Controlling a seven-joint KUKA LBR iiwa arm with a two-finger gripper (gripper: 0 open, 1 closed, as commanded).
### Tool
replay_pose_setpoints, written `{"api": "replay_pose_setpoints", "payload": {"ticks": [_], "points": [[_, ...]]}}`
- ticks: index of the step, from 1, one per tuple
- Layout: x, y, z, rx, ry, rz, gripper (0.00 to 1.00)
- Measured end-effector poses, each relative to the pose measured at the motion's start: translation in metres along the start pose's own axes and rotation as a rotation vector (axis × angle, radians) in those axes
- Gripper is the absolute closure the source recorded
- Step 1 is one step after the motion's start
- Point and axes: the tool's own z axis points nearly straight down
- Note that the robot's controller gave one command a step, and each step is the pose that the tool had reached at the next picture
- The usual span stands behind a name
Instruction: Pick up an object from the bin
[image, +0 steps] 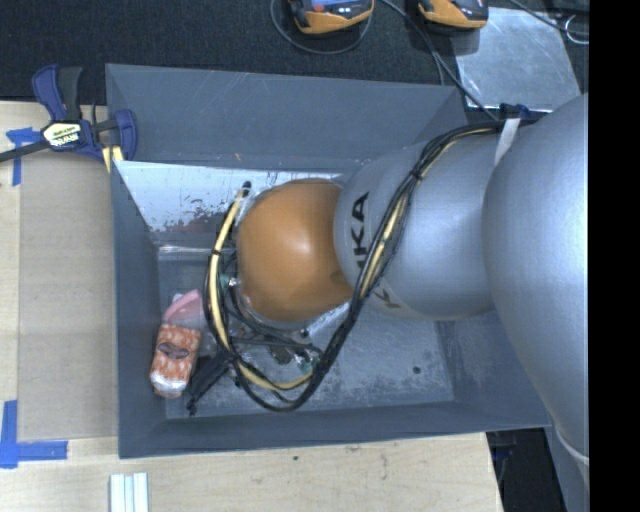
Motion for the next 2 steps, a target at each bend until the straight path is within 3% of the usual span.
{"api": "replay_pose_setpoints", "payload": {"ticks": [2], "points": [[-0.002, 0.000, -0.039, 0.001, -0.009, 0.000, 1.00]]}}
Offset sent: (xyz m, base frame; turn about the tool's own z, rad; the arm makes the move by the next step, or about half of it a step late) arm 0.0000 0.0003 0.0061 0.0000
